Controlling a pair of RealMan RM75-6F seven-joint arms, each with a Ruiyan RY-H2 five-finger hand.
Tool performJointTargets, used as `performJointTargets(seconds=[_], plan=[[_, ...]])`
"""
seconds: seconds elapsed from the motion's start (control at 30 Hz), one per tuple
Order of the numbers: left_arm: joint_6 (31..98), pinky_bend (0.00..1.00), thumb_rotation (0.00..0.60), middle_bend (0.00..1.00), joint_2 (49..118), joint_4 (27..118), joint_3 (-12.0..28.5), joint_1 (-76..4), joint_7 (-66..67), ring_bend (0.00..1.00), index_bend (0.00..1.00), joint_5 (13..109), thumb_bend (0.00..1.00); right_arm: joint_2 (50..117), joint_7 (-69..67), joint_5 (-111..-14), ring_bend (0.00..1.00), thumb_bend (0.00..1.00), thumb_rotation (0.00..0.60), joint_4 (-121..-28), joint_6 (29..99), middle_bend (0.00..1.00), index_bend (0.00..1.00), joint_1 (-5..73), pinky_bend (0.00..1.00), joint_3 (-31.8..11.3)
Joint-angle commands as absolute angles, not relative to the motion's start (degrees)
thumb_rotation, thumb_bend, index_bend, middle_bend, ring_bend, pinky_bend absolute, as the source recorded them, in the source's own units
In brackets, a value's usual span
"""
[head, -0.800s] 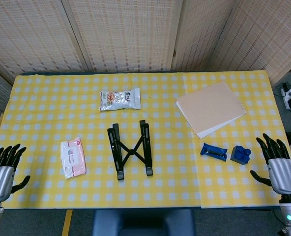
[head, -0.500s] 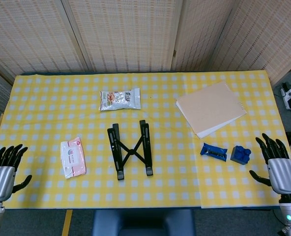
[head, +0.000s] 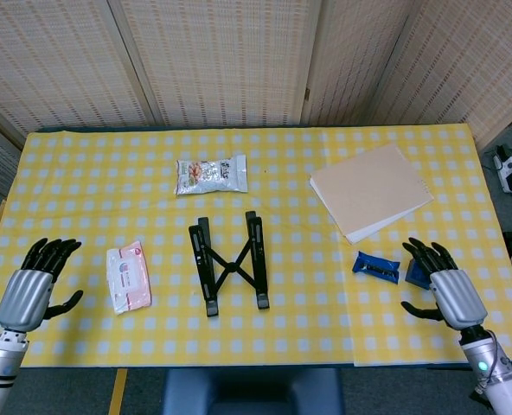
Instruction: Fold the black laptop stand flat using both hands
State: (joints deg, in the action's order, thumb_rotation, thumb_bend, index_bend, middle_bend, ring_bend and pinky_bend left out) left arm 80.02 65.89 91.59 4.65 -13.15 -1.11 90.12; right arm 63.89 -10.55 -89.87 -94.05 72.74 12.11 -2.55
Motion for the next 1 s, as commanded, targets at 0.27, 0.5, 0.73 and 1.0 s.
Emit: performJointTargets(seconds=[0.27, 0.5, 0.73, 1.0], plan=[[71.9, 0.15, 0.600, 0.22, 65.8, 90.8, 5.9, -19.9, -13.3, 0.18, 0.19, 90.0, 0.51, 69.4, -25.6, -89.6, 0.12, 0.53, 0.600, -94.8, 59.0, 0.07, 0.00, 24.8, 0.04, -5.9], [65.0, 0.17, 0.600, 0.22, 66.4, 89.6, 6.6, -26.1, -26.0, 0.19, 0.19, 90.6, 0.63, 74.7, -34.1, -87.7, 0.11, 0.66, 0.600, -91.7, 54.4, 0.07, 0.00, 30.6, 0.04, -8.2], [59.8, 0.18, 0.600, 0.22, 68.9, 87.5, 7.9, -30.9, -29.5, 0.19, 0.18, 88.3, 0.66, 79.9, -40.0, -83.9, 0.10, 0.69, 0.600, -87.6, 50.7, 0.07, 0.00, 34.6, 0.04, -10.4], [55.3, 0.20, 0.600, 0.23, 70.9, 86.0, 8.9, -34.4, -32.5, 0.20, 0.18, 84.8, 0.66, 85.4, -48.9, -82.7, 0.10, 0.69, 0.600, -82.3, 45.2, 0.09, 0.00, 40.3, 0.03, -12.2]])
